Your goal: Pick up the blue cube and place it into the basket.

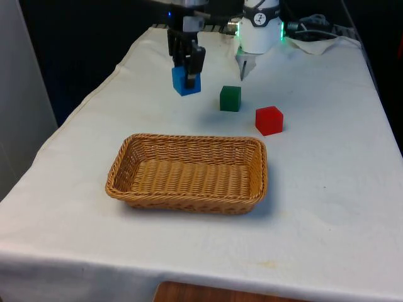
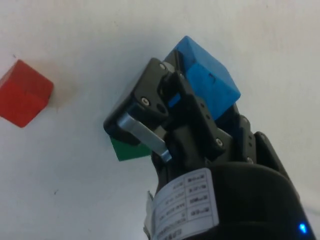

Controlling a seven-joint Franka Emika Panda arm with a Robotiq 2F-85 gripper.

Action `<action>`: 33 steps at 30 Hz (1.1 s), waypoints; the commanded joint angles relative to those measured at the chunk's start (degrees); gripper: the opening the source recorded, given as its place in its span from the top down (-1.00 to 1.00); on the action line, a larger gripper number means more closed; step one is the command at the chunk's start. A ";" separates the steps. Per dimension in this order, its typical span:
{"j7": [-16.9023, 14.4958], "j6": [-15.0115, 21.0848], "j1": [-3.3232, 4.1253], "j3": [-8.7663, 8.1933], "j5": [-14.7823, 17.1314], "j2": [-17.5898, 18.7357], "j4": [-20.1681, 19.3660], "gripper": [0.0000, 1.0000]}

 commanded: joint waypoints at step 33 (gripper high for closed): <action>-10.43 -7.51 0.17 1.32 -5.44 -10.37 0.23 0.98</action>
